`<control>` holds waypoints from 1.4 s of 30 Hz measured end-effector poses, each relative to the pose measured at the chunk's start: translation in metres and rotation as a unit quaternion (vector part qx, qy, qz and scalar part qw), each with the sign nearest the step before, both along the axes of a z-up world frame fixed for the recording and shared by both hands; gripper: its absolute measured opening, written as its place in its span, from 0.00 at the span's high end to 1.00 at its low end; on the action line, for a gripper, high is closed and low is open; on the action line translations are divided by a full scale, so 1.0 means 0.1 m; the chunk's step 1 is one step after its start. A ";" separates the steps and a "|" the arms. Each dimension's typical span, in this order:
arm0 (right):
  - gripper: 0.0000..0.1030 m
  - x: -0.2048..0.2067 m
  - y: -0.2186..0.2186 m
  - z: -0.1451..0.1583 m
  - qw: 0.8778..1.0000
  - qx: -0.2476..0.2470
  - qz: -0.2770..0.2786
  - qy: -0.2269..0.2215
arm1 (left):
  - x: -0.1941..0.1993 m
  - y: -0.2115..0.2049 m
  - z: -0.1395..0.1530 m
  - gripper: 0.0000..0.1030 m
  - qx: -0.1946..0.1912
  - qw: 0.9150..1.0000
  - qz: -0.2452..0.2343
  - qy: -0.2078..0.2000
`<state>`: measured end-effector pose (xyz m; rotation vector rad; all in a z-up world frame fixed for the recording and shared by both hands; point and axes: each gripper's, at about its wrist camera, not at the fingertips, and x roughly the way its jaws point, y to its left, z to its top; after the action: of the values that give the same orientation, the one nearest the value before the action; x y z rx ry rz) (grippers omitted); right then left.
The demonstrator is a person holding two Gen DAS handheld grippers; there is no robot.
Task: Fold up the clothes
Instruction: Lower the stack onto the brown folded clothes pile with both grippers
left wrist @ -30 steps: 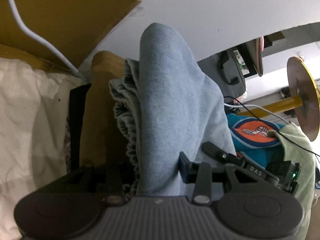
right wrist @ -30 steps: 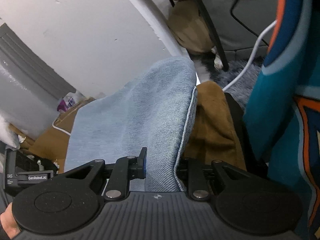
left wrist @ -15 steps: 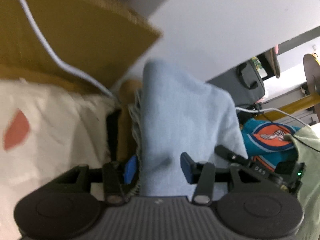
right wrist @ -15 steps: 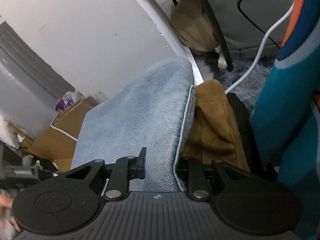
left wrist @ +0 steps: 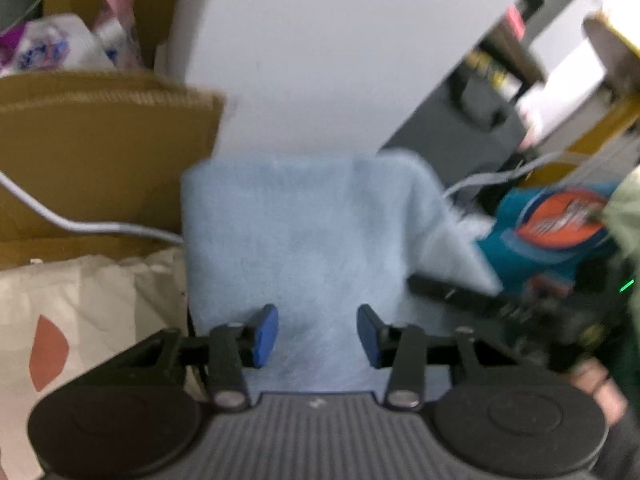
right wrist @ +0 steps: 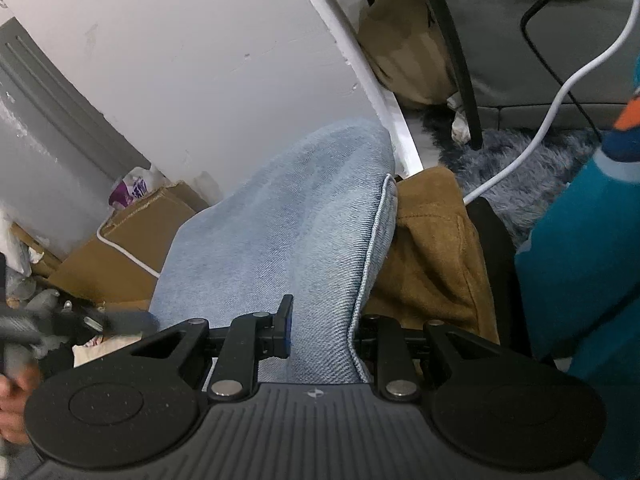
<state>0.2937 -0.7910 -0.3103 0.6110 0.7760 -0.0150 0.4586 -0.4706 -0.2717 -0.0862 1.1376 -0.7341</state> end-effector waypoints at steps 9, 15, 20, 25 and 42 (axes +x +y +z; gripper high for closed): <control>0.52 -0.10 -0.07 0.20 0.998 -0.056 -0.035 0.004 | -0.04 -0.13 -0.27 0.57 0.050 0.998 -0.033 -0.034; 0.56 -0.26 0.02 0.49 0.993 -0.105 -0.028 -0.047 | -0.05 -0.14 -0.26 0.57 0.047 0.998 -0.038 -0.033; 0.73 -0.08 0.20 0.45 0.991 -0.125 0.022 -0.035 | 0.03 -0.21 -0.17 0.58 0.045 0.996 -0.045 -0.059; 0.76 0.16 0.14 0.24 0.992 -0.129 0.009 0.012 | 0.10 -0.25 -0.12 0.59 0.063 0.993 -0.047 -0.091; 0.75 0.80 0.04 -0.03 0.983 -0.180 -0.004 0.044 | 0.45 -0.46 -0.24 0.46 0.073 0.992 -0.030 -0.103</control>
<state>0.3735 -0.7871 -0.3138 0.2710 0.8316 -0.1873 0.5037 -0.5166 -0.2957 0.1438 0.9955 -0.6937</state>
